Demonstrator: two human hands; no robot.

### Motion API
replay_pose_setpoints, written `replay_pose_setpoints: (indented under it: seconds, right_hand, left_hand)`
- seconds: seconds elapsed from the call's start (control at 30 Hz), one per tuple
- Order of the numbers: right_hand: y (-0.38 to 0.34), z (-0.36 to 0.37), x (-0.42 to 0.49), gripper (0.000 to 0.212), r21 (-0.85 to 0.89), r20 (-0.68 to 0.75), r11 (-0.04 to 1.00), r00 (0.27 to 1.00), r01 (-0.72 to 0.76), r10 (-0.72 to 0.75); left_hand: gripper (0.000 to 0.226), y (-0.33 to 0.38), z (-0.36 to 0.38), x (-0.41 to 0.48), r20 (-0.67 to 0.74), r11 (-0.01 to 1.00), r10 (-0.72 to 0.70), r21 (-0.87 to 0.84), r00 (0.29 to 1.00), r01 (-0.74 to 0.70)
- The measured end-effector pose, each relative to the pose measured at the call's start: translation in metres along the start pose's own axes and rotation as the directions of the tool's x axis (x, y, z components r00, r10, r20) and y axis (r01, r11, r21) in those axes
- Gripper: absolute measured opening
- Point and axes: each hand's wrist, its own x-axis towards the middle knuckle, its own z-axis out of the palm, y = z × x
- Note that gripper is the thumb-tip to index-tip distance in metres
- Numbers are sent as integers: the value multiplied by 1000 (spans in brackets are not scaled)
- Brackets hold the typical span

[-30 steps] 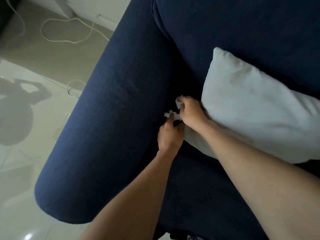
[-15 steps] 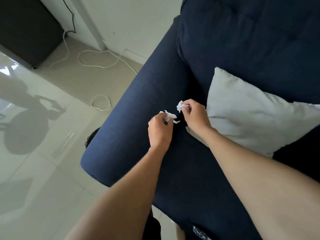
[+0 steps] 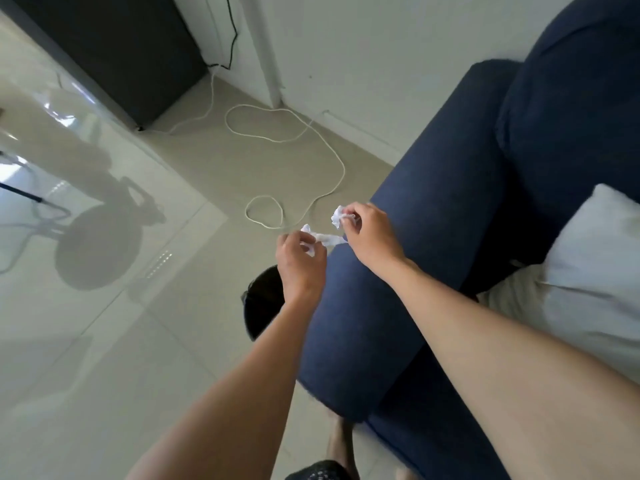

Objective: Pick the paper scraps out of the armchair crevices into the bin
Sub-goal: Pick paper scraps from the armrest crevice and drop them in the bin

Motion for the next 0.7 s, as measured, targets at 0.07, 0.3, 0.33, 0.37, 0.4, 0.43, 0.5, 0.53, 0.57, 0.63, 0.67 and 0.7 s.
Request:
replay_pose_setpoints:
  seconds: [0.07,0.3,0.33,0.37,0.4,0.43,0.5,0.53,0.57,0.63,0.67,0.7]
  right_hand:
    - [-19,34,8,21,-19,50,1000,999,10,-9]
    - [-40,128,19,22,-102,314,995,949,-9,41]
    - [-40,135,20,22,-119,345,993,936,-22,63]
    - [-40,140,20,23,-140,379,990,922,-32,83]
    - [-40,144,20,25,-164,420,986,901,-41,108]
    - [-39,146,19,29,-194,468,980,873,-52,139]
    - [-38,146,16,37,-253,549,964,809,-79,210]
    - [-37,144,16,38,-264,565,960,793,-89,229]
    - [-36,140,15,39,-263,566,960,790,-98,236]
    - [-35,130,17,43,-239,542,963,807,-121,236]
    - [-34,123,18,45,-218,524,966,819,-137,234]
    - [-31,116,19,46,-194,502,970,834,-150,229]
  left_hand:
    - [8,-20,-26,21,-35,998,-53,22,998,54]
    - [31,-97,-77,64,4,943,-302,150,953,298]
    - [28,-103,-80,66,21,933,-331,158,943,324]
    - [28,-109,-82,68,40,923,-359,164,932,349]
    - [31,-112,-82,71,62,913,-384,178,921,368]
    - [36,-115,-82,72,91,901,-408,200,908,385]
    - [46,-118,-80,74,149,884,-439,247,886,397]
    - [47,-117,-79,75,163,879,-445,268,880,395]
    - [47,-114,-78,75,165,875,-448,285,879,392]
    - [46,-108,-76,75,165,871,-441,316,882,376]
    - [47,-104,-74,74,172,873,-431,328,886,361]
    - [48,-99,-71,74,181,876,-419,337,890,344]
